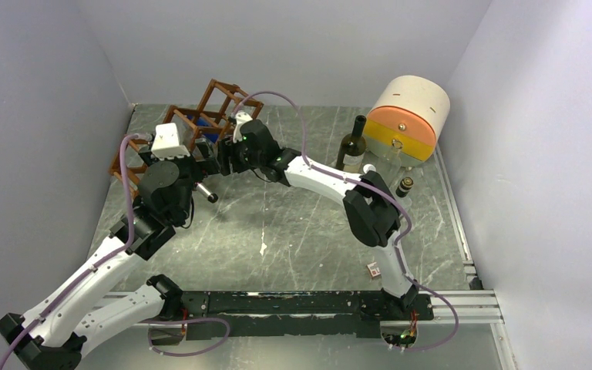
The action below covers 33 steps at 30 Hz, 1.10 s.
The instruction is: Put the wine bottle on the wine rack
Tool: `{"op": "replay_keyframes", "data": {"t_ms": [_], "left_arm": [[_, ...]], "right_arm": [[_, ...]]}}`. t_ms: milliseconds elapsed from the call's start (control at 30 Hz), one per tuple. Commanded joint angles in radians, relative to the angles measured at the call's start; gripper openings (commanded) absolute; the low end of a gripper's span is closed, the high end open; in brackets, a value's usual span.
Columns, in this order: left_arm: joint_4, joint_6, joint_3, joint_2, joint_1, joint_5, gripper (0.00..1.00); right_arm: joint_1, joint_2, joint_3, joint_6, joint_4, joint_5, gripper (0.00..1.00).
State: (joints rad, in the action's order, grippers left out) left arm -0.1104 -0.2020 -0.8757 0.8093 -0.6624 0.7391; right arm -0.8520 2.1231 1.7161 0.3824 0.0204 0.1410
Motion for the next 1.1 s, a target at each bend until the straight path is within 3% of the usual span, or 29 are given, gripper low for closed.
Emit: {"op": "replay_keyframes", "data": {"t_ms": [0, 167, 433, 667, 733, 833, 1067], "left_arm": [[0.003, 0.022, -0.027, 0.002, 0.005, -0.018, 0.97], [0.04, 0.069, -0.012, -0.02, 0.005, -0.041, 0.97], [0.068, 0.105, 0.001, -0.03, 0.005, -0.229, 0.97], [0.095, 0.113, 0.013, -0.033, 0.006, -0.359, 0.97], [0.111, 0.106, 0.025, -0.042, 0.005, -0.38, 0.97], [0.144, 0.112, 0.044, -0.054, 0.006, -0.428, 0.97], [0.14, 0.131, 0.043, -0.044, 0.006, -0.484, 0.97]], "right_arm": [[0.003, -0.093, -0.023, -0.008, 0.006, -0.036, 0.66], [0.011, -0.25, -0.105, -0.001, 0.085, -0.246, 0.67], [0.027, -0.595, -0.322, -0.05, 0.206, -0.611, 0.67], [0.049, -0.761, -0.348, -0.087, 0.358, -0.878, 0.72], [0.079, -0.781, -0.343, -0.032, 0.398, -0.932, 0.74], [0.185, -0.794, -0.325, 0.084, 0.478, -0.947, 0.75], [0.284, -0.756, -0.316, 0.043, 0.468, -0.892, 0.75]]}}
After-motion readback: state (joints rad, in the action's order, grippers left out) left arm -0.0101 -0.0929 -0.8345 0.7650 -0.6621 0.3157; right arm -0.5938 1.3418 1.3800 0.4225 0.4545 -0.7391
